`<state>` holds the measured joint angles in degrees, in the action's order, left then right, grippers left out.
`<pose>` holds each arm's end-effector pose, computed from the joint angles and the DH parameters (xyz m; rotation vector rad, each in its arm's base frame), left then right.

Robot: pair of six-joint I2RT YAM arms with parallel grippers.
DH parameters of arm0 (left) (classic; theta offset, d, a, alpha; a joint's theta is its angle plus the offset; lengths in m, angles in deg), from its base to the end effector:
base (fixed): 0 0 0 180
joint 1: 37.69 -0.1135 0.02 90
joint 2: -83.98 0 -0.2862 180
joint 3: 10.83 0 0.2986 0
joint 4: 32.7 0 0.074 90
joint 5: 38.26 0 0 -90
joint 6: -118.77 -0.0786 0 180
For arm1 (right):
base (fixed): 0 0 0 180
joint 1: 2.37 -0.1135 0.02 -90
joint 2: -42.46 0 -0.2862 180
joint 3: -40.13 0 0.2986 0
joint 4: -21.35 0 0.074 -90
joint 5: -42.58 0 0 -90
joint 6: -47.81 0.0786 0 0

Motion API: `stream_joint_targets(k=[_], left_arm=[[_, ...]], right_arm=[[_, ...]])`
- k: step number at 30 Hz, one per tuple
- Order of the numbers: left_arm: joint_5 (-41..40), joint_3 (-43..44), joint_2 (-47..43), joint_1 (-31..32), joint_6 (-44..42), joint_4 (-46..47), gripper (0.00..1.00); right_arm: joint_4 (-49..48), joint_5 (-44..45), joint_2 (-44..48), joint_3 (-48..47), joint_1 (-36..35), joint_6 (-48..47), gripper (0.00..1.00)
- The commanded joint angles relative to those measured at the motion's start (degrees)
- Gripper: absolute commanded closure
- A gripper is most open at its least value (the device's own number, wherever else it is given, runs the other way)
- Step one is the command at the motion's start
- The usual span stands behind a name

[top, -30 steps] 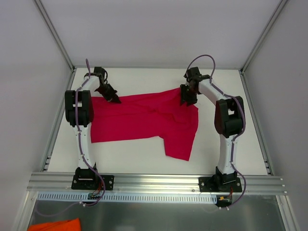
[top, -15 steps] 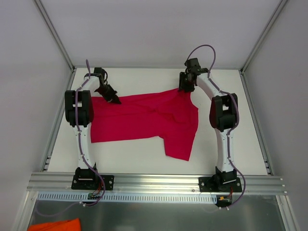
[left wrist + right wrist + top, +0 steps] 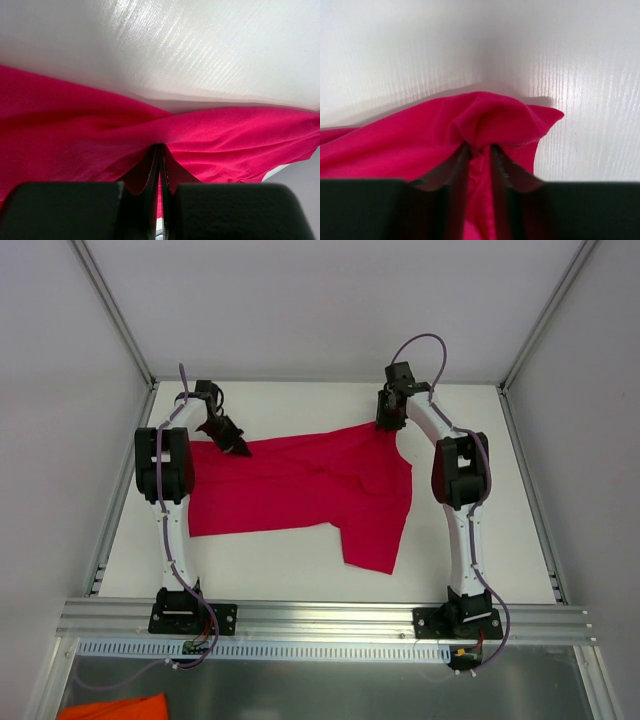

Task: Fold and stack the t-shirts
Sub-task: Fold the flattened tshirt in 1/3 of the way

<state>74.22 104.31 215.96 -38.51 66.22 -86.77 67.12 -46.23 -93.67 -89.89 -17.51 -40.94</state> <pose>0.5456 -0.0222 0.1012 -0.8499 2.7422 -0.6929 0.5964 0.1597 0.1600 -0.2909 2.4614 0.0966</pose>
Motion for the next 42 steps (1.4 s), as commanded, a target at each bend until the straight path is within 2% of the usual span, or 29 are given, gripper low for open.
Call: stream_joint_targets(k=[1, 3, 12, 15, 20, 26, 27, 28, 30, 33, 36, 38, 41, 42], left_arm=[[-1.4, -0.6, -1.9, -0.3, -1.9, -3.4, 1.0], [-1.5, -0.5, -1.9, -0.2, -1.9, -3.4, 1.0], [-1.2, -0.7, -1.9, -0.2, -1.7, -3.1, 1.0], [-1.4, -0.8, -2.0, -0.2, -1.5, -3.0, 1.0], [-1.0, -1.6, -1.7, -0.2, -1.2, -2.3, 1.0], [-0.6, -1.9, -1.6, -0.2, -0.8, -1.5, 1.0], [-0.5, -2.0, -1.6, -0.3, -0.8, -1.4, 1.0], [-0.4, -2.0, -1.6, -0.3, -0.8, -1.3, 1.0], [-0.2, -2.1, -1.7, -0.2, -0.7, -1.2, 1.0], [0.0, -2.6, -2.0, -0.2, -0.5, -0.8, 1.0], [0.3, -2.9, -2.0, -0.2, -0.2, -0.3, 1.0], [0.5, -3.5, -2.3, -0.3, 0.1, 0.3, 1.0], [0.6, -3.9, -2.6, -0.3, 0.3, 0.7, 1.0], [0.6, -3.9, -2.8, -0.2, 0.3, 0.8, 1.0]], right_arm=[[0.0, 2.7, -0.6, -3.5, 0.6, 0.1, 0.78], [0.2, 2.5, -1.0, -3.7, 0.6, 0.3, 0.99], [0.4, 5.9, 2.6, -1.0, 0.8, -1.3, 0.99], [2.2, 13.6, 5.5, -0.5, 0.8, -4.9, 0.99], [5.2, 20.2, 9.0, 0.6, 1.1, -7.1, 0.99], [7.4, 20.4, 11.0, 2.0, 1.1, -7.5, 0.98], [7.9, 20.3, 10.9, 1.8, 1.2, -7.6, 0.95], [9.3, 19.6, 10.6, 1.1, 1.2, -7.7, 0.67], [10.3, 20.7, 10.6, 0.8, 1.1, -7.4, 0.39], [11.3, 22.5, 12.4, 0.8, 1.2, -7.2, 0.2], [12.4, 22.1, 13.3, 0.0, 1.2, -7.4, 0.14], [12.8, 21.1, 15.0, 0.1, 1.2, -7.3, 0.13], [14.9, 16.5, 17.5, 0.1, 1.2, -5.1, 0.17], [16.9, 13.6, 18.1, 0.2, 1.2, -3.4, 0.23]])
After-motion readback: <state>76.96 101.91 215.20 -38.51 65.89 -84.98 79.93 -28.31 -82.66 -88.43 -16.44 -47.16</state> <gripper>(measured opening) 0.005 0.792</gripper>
